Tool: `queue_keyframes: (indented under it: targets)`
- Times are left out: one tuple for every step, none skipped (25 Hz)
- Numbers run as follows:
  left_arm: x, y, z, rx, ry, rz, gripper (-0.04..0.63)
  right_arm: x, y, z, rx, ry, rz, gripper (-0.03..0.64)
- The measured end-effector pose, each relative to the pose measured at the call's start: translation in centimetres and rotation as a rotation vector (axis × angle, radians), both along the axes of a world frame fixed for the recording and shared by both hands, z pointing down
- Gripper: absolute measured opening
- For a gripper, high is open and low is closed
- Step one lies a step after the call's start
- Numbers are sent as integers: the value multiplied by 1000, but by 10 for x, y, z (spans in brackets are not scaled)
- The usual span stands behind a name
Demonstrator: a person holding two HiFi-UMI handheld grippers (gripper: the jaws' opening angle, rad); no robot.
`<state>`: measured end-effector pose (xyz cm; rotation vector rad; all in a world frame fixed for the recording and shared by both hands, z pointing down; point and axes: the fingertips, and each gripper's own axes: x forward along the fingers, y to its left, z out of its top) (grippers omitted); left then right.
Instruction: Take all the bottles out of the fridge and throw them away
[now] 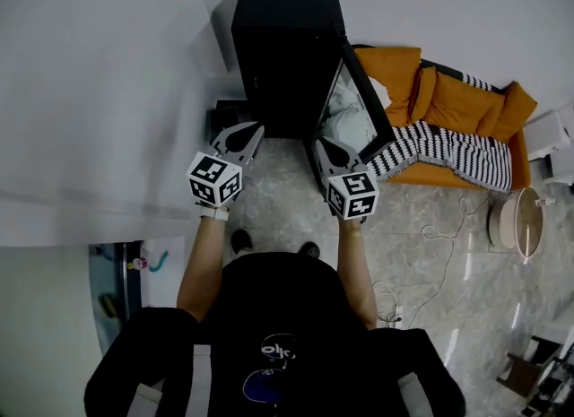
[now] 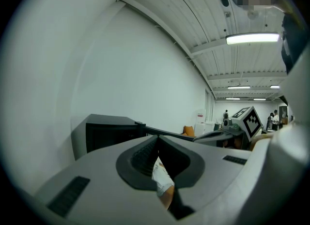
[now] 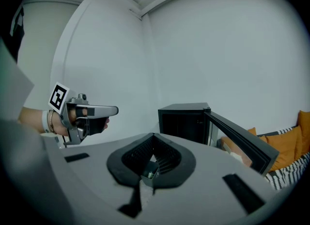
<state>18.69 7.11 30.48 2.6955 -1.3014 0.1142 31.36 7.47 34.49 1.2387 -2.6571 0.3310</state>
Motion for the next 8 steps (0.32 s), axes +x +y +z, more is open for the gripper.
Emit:
queue_keyframes:
  targets:
    - [0, -1, 1, 0, 1, -1, 6, 0, -1, 1, -1, 0, 1, 8]
    - [-1, -2, 2, -1, 3, -2, 6, 1, -2, 1, -3, 0, 2, 8]
    - [-1, -3, 2, -3, 4, -3, 6, 1, -3, 2, -4, 0, 3, 8]
    - [-1, -3, 3, -5, 5, -4, 6, 0, -4, 2, -4, -1, 4, 8]
    - [-2, -4, 3, -7, 5, -4, 6, 0, -4, 2, -4, -1, 4, 8]
    - [-2, -4, 3, -8, 5, -5, 6, -1, -4, 2, -4, 0, 3, 8]
    - [-3, -4, 3, -9, 5, -5, 6, -2, -4, 2, -4, 0, 2, 8]
    - [-3, -4, 3, -10, 5, -6, 6, -3, -4, 2, -4, 1, 1, 8]
